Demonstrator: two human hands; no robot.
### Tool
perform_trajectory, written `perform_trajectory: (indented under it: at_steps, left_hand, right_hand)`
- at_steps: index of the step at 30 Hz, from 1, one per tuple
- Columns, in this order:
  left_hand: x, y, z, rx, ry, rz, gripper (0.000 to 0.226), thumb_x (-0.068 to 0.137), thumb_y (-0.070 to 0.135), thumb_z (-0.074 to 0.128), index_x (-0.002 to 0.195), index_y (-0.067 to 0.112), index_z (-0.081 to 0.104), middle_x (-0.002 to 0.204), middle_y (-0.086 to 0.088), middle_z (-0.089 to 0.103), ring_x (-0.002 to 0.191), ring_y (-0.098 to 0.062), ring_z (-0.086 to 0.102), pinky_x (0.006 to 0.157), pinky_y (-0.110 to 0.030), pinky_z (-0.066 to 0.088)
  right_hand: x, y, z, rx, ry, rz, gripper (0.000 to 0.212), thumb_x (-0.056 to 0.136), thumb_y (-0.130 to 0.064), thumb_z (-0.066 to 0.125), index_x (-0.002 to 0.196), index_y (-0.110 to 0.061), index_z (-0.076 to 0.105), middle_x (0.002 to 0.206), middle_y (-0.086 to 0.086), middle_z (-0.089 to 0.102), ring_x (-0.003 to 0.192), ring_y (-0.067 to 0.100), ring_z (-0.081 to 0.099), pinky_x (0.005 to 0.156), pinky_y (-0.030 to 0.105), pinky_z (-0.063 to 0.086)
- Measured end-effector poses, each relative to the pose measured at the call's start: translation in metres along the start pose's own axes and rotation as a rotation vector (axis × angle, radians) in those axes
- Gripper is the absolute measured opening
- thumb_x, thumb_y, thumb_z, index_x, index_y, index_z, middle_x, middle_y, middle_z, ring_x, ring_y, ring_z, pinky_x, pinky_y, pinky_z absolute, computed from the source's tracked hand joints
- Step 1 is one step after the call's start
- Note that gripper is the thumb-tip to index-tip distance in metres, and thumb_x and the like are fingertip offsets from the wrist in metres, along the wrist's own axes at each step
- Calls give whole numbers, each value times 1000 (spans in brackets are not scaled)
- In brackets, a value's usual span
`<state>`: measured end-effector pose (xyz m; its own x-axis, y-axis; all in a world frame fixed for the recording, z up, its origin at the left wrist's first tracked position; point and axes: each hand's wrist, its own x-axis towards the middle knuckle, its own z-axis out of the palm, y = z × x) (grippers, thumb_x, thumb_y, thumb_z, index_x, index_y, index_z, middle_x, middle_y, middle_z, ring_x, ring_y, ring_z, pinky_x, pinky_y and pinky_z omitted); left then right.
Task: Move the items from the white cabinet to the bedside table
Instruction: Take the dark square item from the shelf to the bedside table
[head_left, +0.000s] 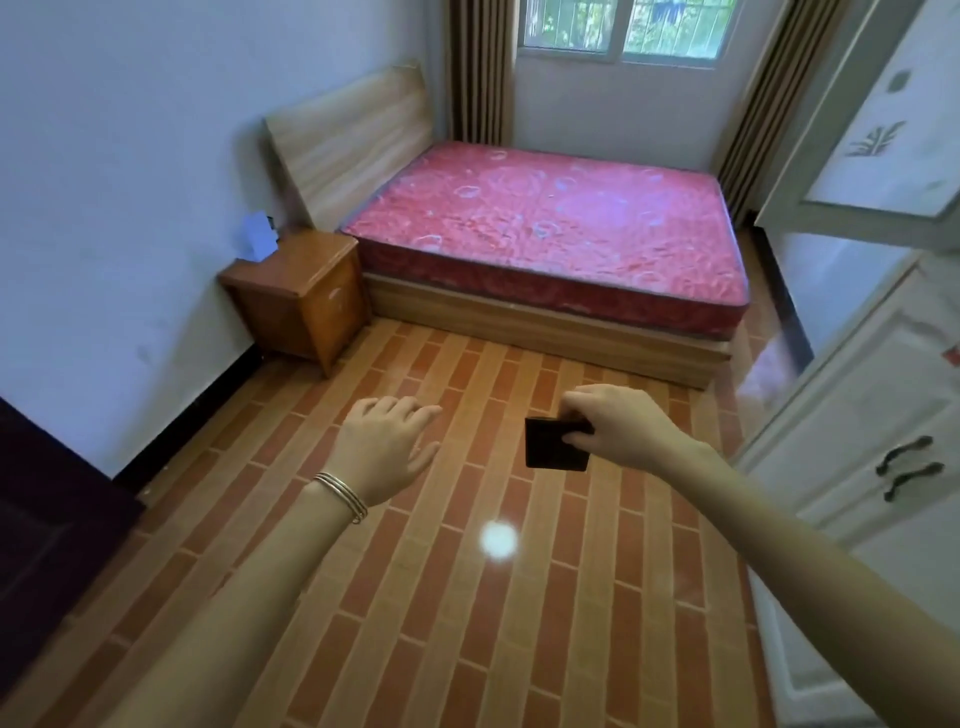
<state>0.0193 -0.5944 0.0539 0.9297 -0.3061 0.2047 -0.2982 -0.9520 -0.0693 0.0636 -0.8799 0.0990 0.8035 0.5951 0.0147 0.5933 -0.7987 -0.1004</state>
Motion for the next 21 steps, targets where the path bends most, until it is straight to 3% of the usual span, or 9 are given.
perform_trajectory:
  at_steps: [3, 7, 13, 16, 21]
  left_hand:
    - [8, -37, 5, 19, 4, -22, 52, 84, 50, 34, 116, 21, 62, 103, -1, 67, 91, -20, 62, 77, -35, 47]
    - [12, -76, 17, 8, 8, -65, 54, 84, 50, 31, 115, 20, 64, 102, -1, 67, 90, -20, 63, 75, -34, 48]
    - [31, -121, 47, 44, 28, -154, 37, 78, 41, 56, 106, 20, 67, 92, 1, 68, 78, -18, 64, 67, -32, 48]
    - [56, -147, 63, 75, 2, -231, 33, 80, 42, 57, 104, 22, 67, 90, 2, 67, 79, -18, 62, 67, -34, 47]
    - [122, -189, 69, 136, 10, -360, 32, 80, 43, 57, 98, 19, 68, 89, 0, 67, 78, -20, 62, 67, -34, 45]
  right_hand:
    - [46, -12, 2, 2, 3, -18, 14, 84, -25, 61, 96, -19, 56, 95, -6, 60, 86, 14, 57, 58, 23, 40]
    - [96, -23, 10, 11, -44, -62, 13, 84, -25, 60, 96, -20, 56, 96, -6, 62, 86, 14, 58, 59, 25, 46]
    - [176, -16, 26, 4, -114, -150, 12, 84, -26, 60, 95, -22, 55, 96, -7, 61, 83, 12, 57, 55, 20, 40]
    - [228, -6, 33, -17, -146, -208, 14, 84, -27, 60, 97, -23, 56, 98, -6, 62, 85, 12, 57, 59, 24, 45]
    - [326, 23, 18, -47, -129, -319, 12, 85, -26, 60, 95, -21, 56, 99, -7, 62, 88, 14, 57, 56, 23, 35]
